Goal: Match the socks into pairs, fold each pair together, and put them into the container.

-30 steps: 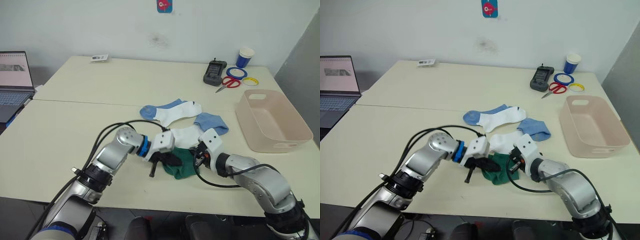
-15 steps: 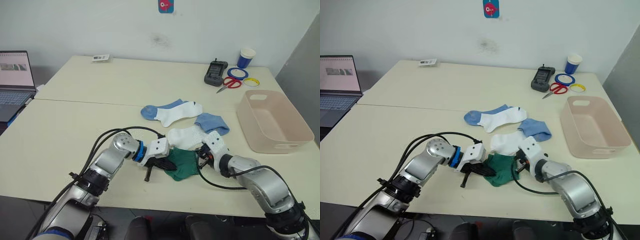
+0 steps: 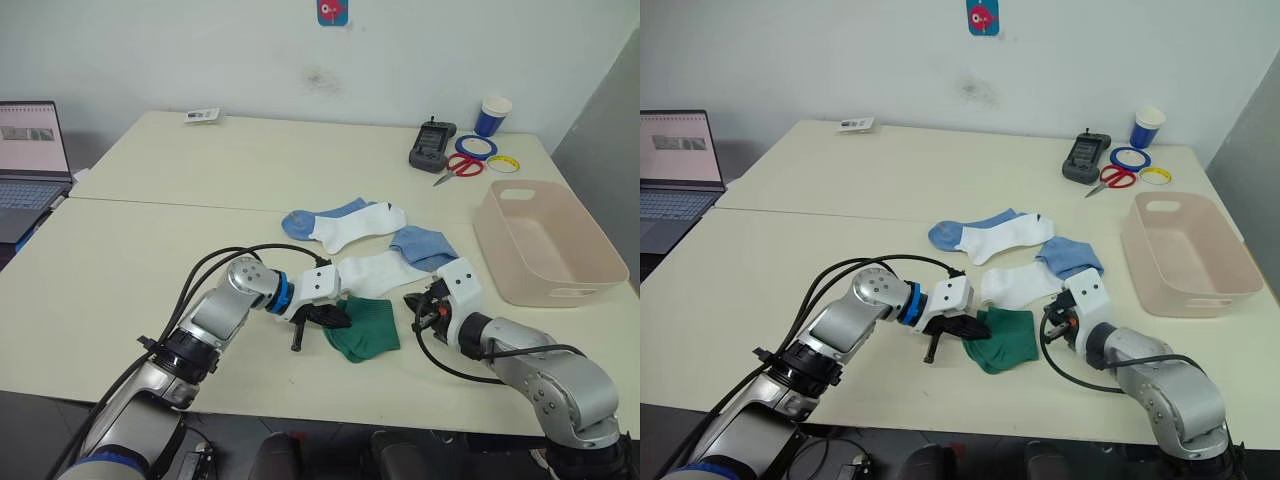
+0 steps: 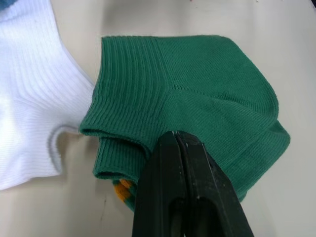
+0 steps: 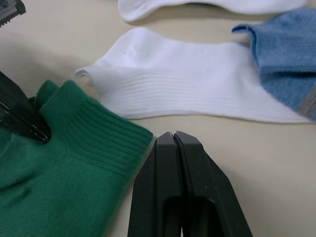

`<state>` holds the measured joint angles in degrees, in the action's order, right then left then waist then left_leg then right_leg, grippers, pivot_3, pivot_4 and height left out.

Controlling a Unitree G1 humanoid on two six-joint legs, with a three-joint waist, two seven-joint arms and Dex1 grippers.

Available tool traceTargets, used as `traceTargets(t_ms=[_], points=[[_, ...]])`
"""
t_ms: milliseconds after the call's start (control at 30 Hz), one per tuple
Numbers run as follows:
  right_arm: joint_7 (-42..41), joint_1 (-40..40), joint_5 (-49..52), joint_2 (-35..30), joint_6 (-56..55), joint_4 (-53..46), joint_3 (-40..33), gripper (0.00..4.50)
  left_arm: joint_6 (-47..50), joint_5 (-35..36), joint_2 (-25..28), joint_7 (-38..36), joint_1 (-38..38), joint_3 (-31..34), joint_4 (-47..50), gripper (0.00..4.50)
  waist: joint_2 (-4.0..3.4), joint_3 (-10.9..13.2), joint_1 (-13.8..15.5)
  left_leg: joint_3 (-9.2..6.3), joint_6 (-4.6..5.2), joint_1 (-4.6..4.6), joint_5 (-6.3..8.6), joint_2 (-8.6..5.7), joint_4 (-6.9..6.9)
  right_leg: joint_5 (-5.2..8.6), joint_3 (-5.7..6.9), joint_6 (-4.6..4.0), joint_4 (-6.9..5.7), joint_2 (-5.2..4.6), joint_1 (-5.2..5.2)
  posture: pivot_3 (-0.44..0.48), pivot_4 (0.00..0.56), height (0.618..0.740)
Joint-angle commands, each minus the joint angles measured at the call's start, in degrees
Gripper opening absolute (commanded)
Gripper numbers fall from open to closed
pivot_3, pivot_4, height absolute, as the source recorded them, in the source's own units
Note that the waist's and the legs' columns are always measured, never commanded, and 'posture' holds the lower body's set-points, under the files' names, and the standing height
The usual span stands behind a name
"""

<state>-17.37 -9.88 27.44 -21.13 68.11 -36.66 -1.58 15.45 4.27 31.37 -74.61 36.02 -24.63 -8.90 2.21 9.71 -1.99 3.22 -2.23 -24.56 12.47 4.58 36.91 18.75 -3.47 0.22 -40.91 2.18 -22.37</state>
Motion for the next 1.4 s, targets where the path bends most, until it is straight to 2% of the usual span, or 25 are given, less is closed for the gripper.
traceTargets(t_ms=[33,100,167,300,467,800,1033,1233,1400], points=[[-1.3,-1.2,6.2,2.5,5.8,-0.2,-6.2,0.22,-2.3,-2.4,1.5,-0.1,-1.1,-0.7,-2.1,0.00,0.00,0.0,0.0,0.00,0.00,0.00,0.00,0.00,0.00,0.00,0.00,0.00,0.00,0.00,0.00,0.000,0.150,0.725],[-2.5,-1.7,8.7,2.8,8.6,1.6,-9.2,0.65,-3.1,-3.0,2.3,-0.1,-1.3,-0.7,-3.1,0.00,-0.01,0.0,0.0,-0.01,0.00,0.02,0.00,0.01,0.00,0.00,0.00,0.00,0.00,0.00,0.01,0.000,0.150,0.725],[-3.3,-2.2,10.3,2.4,11.2,3.2,-10.7,1.33,-3.6,-3.1,2.7,-0.2,-1.8,-0.7,-3.3,0.00,-0.03,0.0,0.0,0.01,0.00,0.05,0.00,0.01,-0.01,0.00,-0.01,-0.01,-0.01,0.00,0.03,0.000,0.150,0.725],[-5.6,-4.4,13.3,0.9,16.3,6.4,-9.6,2.71,-3.6,-3.0,3.2,-0.1,-3.2,-0.9,-2.0,0.00,-0.08,-0.1,-0.3,0.05,0.01,0.14,0.01,0.00,-0.03,0.00,-0.06,0.00,-0.02,0.00,0.07,0.000,0.150,0.725],[-6.1,-7.7,14.8,3.1,18.4,10.2,-7.5,4.47,-3.0,-2.8,2.9,0.4,-3.6,-0.8,-1.2,0.00,-0.12,-0.1,-0.9,0.04,0.02,0.22,0.01,0.00,-0.07,0.00,-0.07,0.00,-0.06,0.04,0.10,0.000,0.150,0.725],[-6.5,-11.3,13.7,7.7,15.0,19.7,-0.6,4.47,-3.0,-3.0,3.0,0.9,-4.0,-0.6,-0.8,0.00,-0.11,-0.3,-1.3,0.06,0.02,0.29,0.01,0.00,-0.07,0.00,-0.09,0.00,-0.06,0.05,0.16,0.000,0.150,0.725],[-7.9,-12.0,15.2,11.7,13.4,21.8,0.2,4.47,-2.7,-3.0,3.3,1.0,-4.1,0.0,-0.5,0.00,-0.12,-0.3,-1.4,0.07,0.02,0.38,0.01,0.02,-0.11,0.00,-0.11,0.00,-0.07,0.14,0.18,0.000,0.150,0.725],[-8.1,-12.4,14.9,12.3,12.3,22.7,0.9,4.47,-2.6,-2.9,3.3,1.1,-4.1,0.2,-0.4,0.00,-0.12,-0.3,-1.4,0.10,0.02,0.39,0.01,0.05,-0.12,0.00,-0.14,0.00,-0.08,0.13,0.18,0.000,0.150,0.725],[-7.6,-12.2,14.7,12.8,11.0,23.2,0.8,2.87,-2.7,-2.8,3.3,1.3,-4.1,0.3,-0.4,0.00,-0.13,-0.3,-1.4,0.10,0.02,0.39,0.01,0.05,-0.13,0.00,-0.14,0.00,-0.08,0.13,0.16,0.000,0.150,0.725]])
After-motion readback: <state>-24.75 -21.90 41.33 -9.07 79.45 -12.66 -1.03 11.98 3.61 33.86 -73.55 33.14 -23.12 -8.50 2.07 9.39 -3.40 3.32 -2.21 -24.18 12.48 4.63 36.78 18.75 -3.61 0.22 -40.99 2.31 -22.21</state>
